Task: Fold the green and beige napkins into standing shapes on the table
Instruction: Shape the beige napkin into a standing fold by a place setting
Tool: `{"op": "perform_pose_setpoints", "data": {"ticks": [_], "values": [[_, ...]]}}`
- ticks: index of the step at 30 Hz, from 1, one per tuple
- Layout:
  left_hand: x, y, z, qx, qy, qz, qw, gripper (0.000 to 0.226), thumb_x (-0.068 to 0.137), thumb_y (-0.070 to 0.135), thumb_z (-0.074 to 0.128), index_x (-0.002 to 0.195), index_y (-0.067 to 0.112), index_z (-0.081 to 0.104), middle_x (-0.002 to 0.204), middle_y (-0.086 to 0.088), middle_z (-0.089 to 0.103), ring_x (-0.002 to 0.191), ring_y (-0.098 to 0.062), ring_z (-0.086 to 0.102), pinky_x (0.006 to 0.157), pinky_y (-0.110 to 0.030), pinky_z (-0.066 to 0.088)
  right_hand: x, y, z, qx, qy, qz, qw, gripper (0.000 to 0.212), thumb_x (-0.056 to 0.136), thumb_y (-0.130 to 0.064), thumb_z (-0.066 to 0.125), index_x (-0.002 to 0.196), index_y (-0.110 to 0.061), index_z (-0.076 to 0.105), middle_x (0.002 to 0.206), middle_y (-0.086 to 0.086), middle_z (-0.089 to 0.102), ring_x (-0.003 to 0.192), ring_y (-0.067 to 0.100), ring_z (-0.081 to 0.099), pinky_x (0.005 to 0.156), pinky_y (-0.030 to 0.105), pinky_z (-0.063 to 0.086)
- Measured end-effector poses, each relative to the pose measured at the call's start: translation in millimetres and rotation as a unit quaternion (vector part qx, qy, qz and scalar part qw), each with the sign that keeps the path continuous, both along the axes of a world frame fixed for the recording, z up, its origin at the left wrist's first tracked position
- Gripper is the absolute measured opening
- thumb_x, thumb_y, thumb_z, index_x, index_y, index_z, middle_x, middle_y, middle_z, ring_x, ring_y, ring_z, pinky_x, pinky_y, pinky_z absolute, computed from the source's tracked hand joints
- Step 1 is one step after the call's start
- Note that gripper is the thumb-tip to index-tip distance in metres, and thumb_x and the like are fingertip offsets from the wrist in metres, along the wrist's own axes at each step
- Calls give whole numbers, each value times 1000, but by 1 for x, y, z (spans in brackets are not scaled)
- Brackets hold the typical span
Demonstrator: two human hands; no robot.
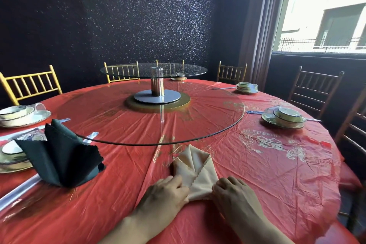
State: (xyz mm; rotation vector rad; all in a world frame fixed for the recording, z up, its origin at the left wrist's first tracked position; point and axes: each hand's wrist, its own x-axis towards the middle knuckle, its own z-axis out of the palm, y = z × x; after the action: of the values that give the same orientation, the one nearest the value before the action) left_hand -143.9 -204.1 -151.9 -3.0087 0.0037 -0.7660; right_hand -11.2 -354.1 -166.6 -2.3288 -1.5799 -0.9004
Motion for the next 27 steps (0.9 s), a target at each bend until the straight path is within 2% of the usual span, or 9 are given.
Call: {"op": "perform_pose_setpoints", "data": {"ticks": [5,8,10,13,15,17,20,23,27], "values": [[20,-25,16,-70,57,66,994,37,81,40,36,92,25,68,103,6,66,96,-14,65,85,-21,33,1,2,10,20,51,-26,998,40,78,-43,41,45,-24,54,51,-10,52,49,9,54,52,21,42],[25,-23,10,-111,143,119,976,48,100,34,23,146,24,21,157,-7,8,146,-18,3,117,-36,3,0,8,23,-13,84,-26,996,32,76,-42,39,57,-26,59,61,-10,58,57,11,60,53,24,46],[22,-21,10,-125,222,121,959,51,100,38,17,147,31,-3,157,-7,-12,143,-18,-19,117,-37,-9,4,12,19,-81,117,-12,990,34,80,-40,38,82,-24,68,88,-8,69,81,14,67,74,23,46],[23,-19,9,-116,260,106,953,57,96,50,8,146,29,-11,156,-6,-17,141,-15,-24,115,-35,-16,12,15,8,-166,134,-59,975,62,99,-41,11,114,-16,66,120,-1,65,115,10,58,104,24,21],[23,-19,9,-100,277,101,950,82,76,68,-12,146,24,-12,156,-4,-18,141,-13,-23,113,-32,-18,12,14,15,-190,141,-56,970,85,90,-55,-11,134,-9,45,145,7,36,136,16,30,107,18,-5],[25,-16,9,-126,279,111,946,85,79,70,-8,147,19,-10,157,-2,-13,142,-10,-19,114,-29,-15,12,14,19,-196,193,4,961,107,62,-66,-24,146,-8,8,147,1,-12,138,17,-14,98,11,-24],[34,-4,12,-190,267,146,933,78,91,60,17,147,12,-8,157,-4,-10,143,-13,-17,117,-34,-12,13,15,25,-202,212,41,955,108,67,-76,-15,148,-11,13,153,1,-6,143,17,-10,111,19,-16],[41,6,10,-142,296,172,929,101,73,78,-1,146,10,-12,155,-10,-19,141,-17,-22,116,-39,-15,19,21,25,-169,196,50,965,87,71,-59,10,136,-7,36,153,8,24,143,19,15,114,26,0],[39,7,2,-140,288,156,934,132,39,88,-23,146,10,-14,154,-10,-21,141,-18,-23,113,-36,-19,26,24,19,-223,243,33,943,104,59,-64,-1,148,-10,1,154,0,-19,142,11,-18,107,16,-20]]}}
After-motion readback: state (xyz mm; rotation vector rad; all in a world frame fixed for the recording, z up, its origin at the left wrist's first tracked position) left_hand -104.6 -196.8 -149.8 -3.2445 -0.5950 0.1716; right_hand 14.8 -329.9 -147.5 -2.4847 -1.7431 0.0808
